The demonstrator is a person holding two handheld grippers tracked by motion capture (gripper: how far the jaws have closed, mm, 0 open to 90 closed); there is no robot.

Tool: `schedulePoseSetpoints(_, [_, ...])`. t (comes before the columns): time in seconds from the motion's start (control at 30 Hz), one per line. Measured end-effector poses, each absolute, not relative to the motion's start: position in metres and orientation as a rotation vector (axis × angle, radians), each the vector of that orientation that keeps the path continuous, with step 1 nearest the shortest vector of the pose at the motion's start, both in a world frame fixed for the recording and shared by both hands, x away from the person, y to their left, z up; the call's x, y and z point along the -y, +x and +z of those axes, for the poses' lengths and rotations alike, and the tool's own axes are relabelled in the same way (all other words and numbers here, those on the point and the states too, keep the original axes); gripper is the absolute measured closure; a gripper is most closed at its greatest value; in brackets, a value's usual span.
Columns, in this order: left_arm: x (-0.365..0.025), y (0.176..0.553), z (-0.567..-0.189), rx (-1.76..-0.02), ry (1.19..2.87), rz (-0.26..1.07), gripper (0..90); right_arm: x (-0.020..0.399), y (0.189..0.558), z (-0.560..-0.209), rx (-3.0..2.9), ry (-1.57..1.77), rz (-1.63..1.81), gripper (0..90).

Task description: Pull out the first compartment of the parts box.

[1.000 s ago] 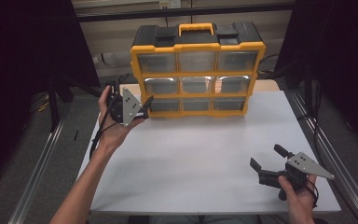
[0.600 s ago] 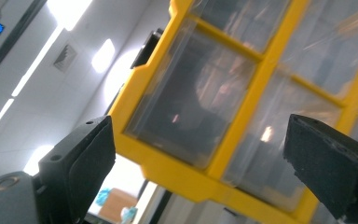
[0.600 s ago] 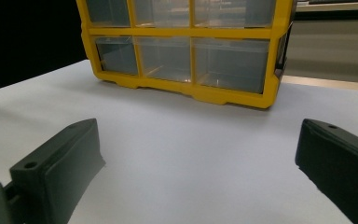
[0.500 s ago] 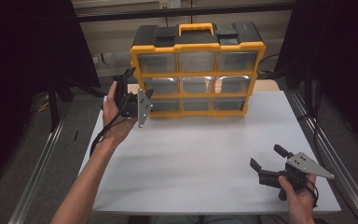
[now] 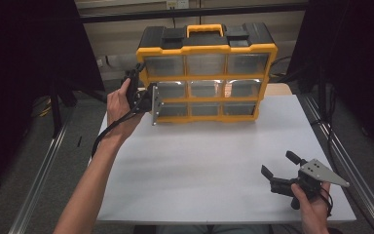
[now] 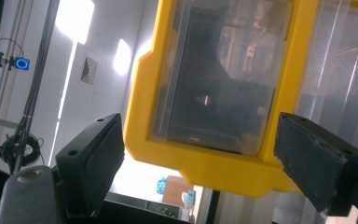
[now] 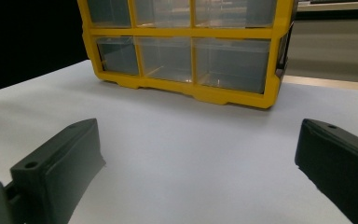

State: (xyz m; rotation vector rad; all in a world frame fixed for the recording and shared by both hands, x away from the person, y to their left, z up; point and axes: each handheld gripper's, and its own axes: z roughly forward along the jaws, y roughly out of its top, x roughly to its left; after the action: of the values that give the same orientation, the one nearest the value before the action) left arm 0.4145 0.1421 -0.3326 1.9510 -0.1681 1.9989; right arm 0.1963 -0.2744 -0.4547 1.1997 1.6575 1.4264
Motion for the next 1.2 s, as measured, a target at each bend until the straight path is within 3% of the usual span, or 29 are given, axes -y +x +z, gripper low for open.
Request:
schedulePoseSetpoints(0.2, [-0.137,0.425,-0.332,0.146,1.933,2.013,20.6,0.274,0.196,-0.454,-1.65,1.211,1.432,0.3])
schedulePoseSetpoints(0.3, [-0.136,0.427,-0.333,0.187,1.945,2.024,28.3,0.274,0.196,-0.454,-1.647,1.204,1.432,0.3])
schedulePoseSetpoints(0.47, [-0.131,0.433,-0.339,0.213,1.94,2.05,29.8,0.275,0.195,-0.454,-1.657,1.199,1.432,0.3])
schedulePoseSetpoints(0.6, [-0.13,0.44,-0.339,0.233,1.963,2.054,37.2,0.275,0.196,-0.454,-1.654,1.195,1.43,0.3])
schedulePoseSetpoints(0.93, [-0.129,0.445,-0.334,0.252,1.986,2.066,40.3,0.276,0.196,-0.454,-1.651,1.193,1.432,0.1])
schedulePoseSetpoints(1.2, [-0.129,0.446,-0.327,0.265,1.988,2.089,52.1,0.275,0.197,-0.455,-1.655,1.196,1.443,0.0])
